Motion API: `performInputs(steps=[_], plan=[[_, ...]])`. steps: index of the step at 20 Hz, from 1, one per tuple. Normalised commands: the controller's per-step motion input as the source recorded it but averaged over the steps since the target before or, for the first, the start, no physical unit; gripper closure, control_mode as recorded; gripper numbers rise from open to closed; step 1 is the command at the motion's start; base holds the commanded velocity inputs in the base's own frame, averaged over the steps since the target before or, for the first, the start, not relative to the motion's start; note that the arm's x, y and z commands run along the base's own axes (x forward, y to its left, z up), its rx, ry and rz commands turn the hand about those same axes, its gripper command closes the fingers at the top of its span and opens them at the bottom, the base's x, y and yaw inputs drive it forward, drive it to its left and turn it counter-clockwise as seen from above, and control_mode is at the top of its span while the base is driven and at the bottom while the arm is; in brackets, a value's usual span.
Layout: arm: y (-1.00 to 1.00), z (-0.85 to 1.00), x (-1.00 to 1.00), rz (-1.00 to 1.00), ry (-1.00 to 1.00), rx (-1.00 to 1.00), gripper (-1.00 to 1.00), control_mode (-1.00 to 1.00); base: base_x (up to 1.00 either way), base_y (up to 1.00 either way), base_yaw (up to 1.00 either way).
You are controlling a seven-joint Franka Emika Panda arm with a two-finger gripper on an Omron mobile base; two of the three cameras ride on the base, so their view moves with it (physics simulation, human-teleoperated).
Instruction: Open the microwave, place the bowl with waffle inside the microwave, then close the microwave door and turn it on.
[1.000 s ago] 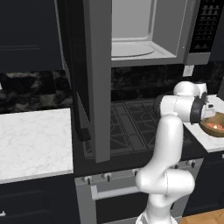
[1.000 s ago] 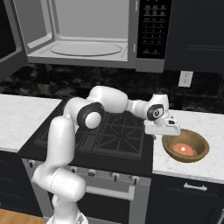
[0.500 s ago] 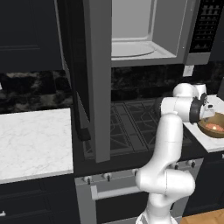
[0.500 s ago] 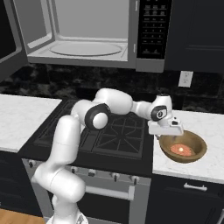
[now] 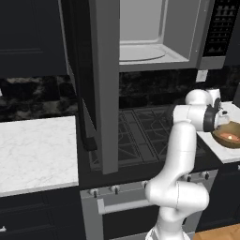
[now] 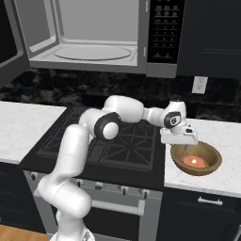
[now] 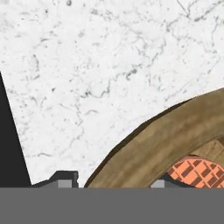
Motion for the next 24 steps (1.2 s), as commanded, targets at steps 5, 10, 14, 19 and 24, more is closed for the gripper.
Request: performInputs(steps=[5, 10, 14, 19, 24], plan=[[0.00, 0.00, -0.14, 0.00, 0.00, 0.01, 1.00, -1.00, 0.00, 0.00, 0.00], [0.05, 0.06, -0.46, 0.21, -0.09, 0.02, 1.00, -1.00, 0.00, 0.00, 0.00], [0.34, 0.34, -0.54, 0.38, -0.26, 0.00, 1.00, -1.00, 0.00, 0.00, 0.00], [0.65, 0.64, -0.40, 0.46, -0.29, -0.01, 1.00, -1.00, 0.00, 0.00, 0.00], [0.94, 0.75, -0.27, 0.55, -0.21, -0.17, 1.00, -1.00, 0.00, 0.00, 0.00]])
